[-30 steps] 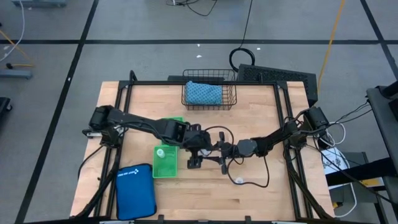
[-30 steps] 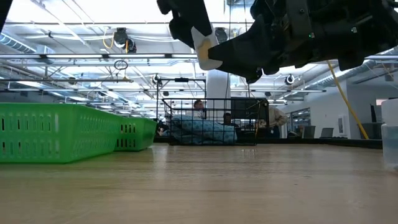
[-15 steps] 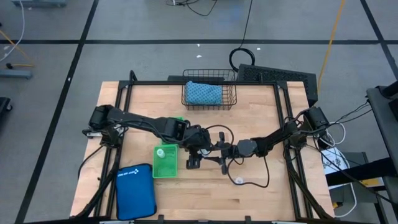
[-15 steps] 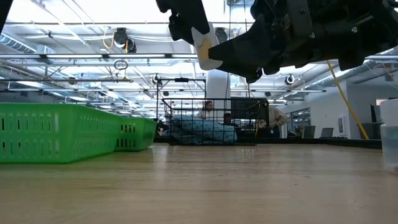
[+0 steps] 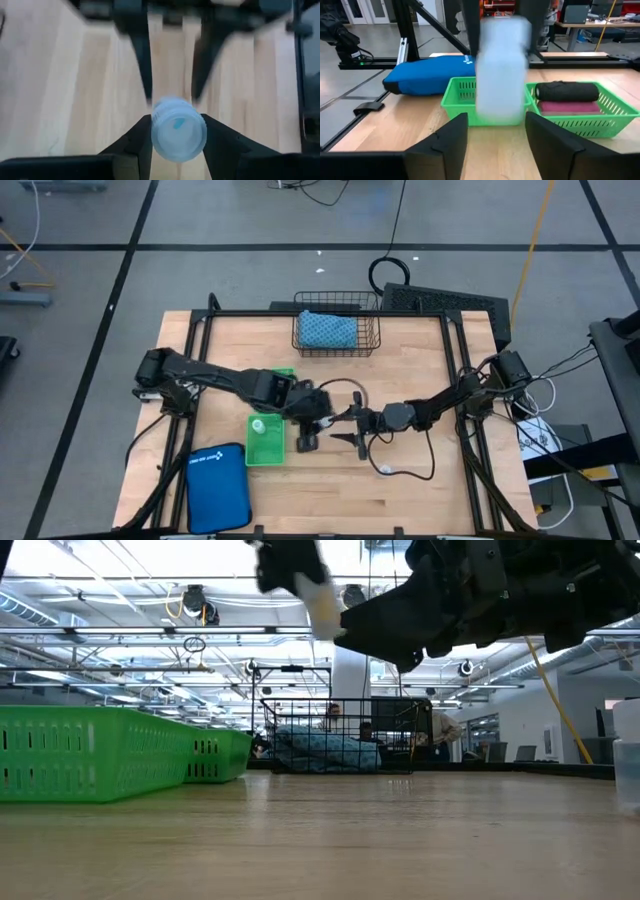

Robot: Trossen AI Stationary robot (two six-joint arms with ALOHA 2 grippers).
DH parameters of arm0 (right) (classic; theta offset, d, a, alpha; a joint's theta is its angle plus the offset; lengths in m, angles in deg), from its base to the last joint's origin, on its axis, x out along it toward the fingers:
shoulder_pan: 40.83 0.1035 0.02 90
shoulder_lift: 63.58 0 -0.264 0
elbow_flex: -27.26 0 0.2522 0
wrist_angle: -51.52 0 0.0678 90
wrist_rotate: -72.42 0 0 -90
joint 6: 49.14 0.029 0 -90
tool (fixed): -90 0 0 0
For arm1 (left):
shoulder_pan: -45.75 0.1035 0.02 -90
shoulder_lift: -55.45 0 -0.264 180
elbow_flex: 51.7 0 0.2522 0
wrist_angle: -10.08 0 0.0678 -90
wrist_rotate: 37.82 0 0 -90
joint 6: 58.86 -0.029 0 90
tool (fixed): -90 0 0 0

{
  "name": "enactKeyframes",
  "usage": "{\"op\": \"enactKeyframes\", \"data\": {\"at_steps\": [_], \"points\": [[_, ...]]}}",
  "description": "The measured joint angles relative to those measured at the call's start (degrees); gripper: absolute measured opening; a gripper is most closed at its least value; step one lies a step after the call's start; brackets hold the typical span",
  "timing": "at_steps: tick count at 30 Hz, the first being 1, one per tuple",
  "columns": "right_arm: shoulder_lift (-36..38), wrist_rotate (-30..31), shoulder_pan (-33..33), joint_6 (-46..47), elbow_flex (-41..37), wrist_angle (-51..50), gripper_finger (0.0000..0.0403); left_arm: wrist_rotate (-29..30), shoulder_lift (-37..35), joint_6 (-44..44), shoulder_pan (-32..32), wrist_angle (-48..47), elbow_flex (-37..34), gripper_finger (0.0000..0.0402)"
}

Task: Pick & Place Medicine items
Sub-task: Put the bottom white pill bottle into the bottom green bin

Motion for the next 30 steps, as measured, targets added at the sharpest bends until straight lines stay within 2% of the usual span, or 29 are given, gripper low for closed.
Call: {"op": "enactKeyframes", "data": {"at_steps": [7,12,19,24,30], "points": [[3.3,0.0,0.0,1.0,-3.0,0.1,0.0212,7.1,-7.3,13.4,-7.9,-10.3,-3.9,0.0138],[4.4,0.1,0.0,2.3,-4.6,0.3,0.0208,11.8,-13.3,30.5,-16.3,-14.6,-10.5,0.0138],[4.4,0.2,-0.1,2.3,-4.8,0.1,0.0197,14.8,-16.3,52.1,-26.1,-14.6,-21.6,0.0138],[4.4,0.3,-0.1,2.1,-4.7,0.4,0.0196,18.8,-16.3,58.1,-29.4,-11.1,-28.3,0.0138],[4.4,0.3,-0.1,2.1,-4.7,0.5,0.0196,19.4,-16.3,60.3,-29.7,-3.6,-34.2,0.0138]]}}
